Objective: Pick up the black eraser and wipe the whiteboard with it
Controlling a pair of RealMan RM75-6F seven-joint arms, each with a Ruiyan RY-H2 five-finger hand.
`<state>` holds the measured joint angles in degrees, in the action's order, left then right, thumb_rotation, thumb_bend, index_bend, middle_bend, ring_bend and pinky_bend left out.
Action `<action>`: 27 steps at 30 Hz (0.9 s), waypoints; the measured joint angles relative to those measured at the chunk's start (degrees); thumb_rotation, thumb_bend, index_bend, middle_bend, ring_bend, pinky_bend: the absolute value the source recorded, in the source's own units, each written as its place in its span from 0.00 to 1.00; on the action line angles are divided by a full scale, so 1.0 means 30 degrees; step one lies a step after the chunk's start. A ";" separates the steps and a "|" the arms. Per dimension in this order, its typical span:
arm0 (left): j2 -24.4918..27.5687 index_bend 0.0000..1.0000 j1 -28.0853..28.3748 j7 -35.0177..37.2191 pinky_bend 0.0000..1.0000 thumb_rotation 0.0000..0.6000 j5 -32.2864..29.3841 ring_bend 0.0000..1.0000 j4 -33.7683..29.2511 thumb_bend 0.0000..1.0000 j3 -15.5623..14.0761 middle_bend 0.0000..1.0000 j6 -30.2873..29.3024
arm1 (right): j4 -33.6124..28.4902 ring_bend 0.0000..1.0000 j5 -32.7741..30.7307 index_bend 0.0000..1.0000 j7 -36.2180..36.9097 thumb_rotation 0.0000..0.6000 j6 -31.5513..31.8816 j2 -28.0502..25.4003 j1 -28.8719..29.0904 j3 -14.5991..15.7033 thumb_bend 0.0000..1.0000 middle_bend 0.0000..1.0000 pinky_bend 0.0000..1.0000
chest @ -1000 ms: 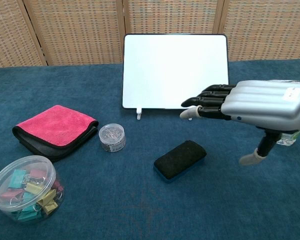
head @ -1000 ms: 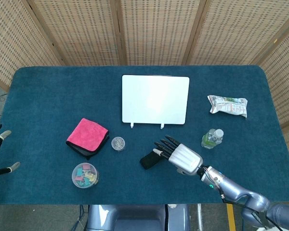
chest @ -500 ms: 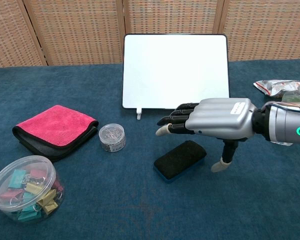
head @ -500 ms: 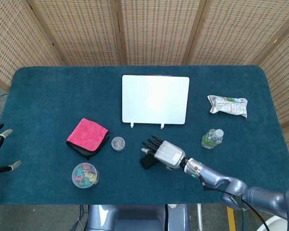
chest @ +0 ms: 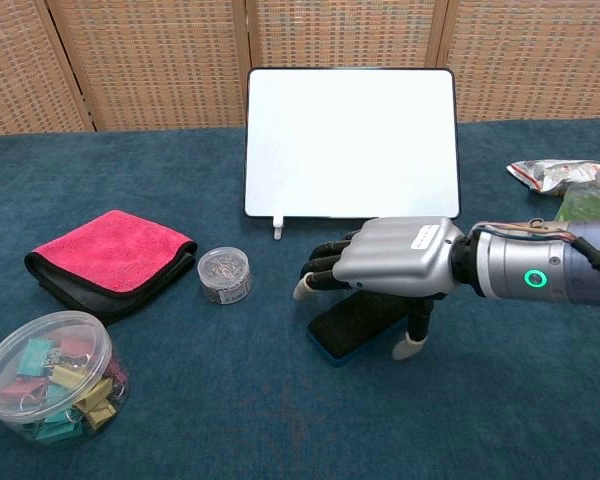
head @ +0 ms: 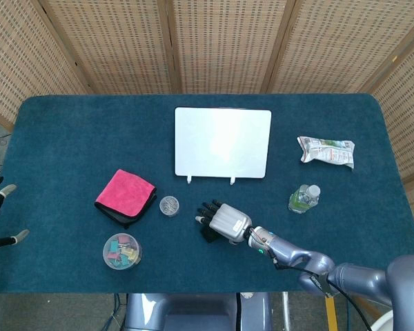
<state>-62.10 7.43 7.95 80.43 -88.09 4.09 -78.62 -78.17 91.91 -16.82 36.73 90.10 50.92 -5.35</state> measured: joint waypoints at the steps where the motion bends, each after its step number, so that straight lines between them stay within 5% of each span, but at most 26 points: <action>1: 0.0009 0.00 -0.0002 0.0018 0.00 1.00 0.0008 0.00 -0.0006 0.00 -0.0009 0.00 0.0002 | 0.0129 0.27 -0.0030 0.34 -0.0083 1.00 0.0061 0.0143 0.0035 0.0038 0.13 0.35 0.35; 5: 0.0042 0.00 0.0009 0.0102 0.00 1.00 0.0041 0.00 -0.0020 0.00 -0.0047 0.00 0.0053 | 0.0534 0.43 -0.0113 0.52 -0.0194 1.00 0.0454 0.0572 0.0141 0.0176 0.26 0.52 0.50; 11: 0.0084 0.00 0.0009 0.0239 0.00 1.00 0.0023 0.00 0.0011 0.00 -0.0051 0.00 0.0078 | 0.0569 0.52 0.0458 0.61 0.0968 1.00 0.2177 0.0611 0.0089 0.0277 0.46 0.62 0.54; 17: 0.0082 0.00 0.0061 0.0208 0.00 1.00 0.0008 0.00 0.0002 0.00 -0.0068 0.00 0.0183 | 0.0589 0.52 0.1195 0.61 0.2302 1.00 0.4717 0.0135 0.0054 -0.0151 0.47 0.62 0.54; 27: 0.0055 0.00 0.0185 0.0056 0.00 1.00 -0.0163 0.00 -0.0042 0.00 -0.0037 0.00 0.0419 | 0.4046 0.53 -0.0017 0.61 0.1276 1.00 0.6913 0.1150 0.0792 -0.3110 0.49 0.61 0.55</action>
<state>-61.93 7.98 8.12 79.95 -88.22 3.98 -77.36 -66.03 91.86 -12.99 57.47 93.55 53.30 -14.68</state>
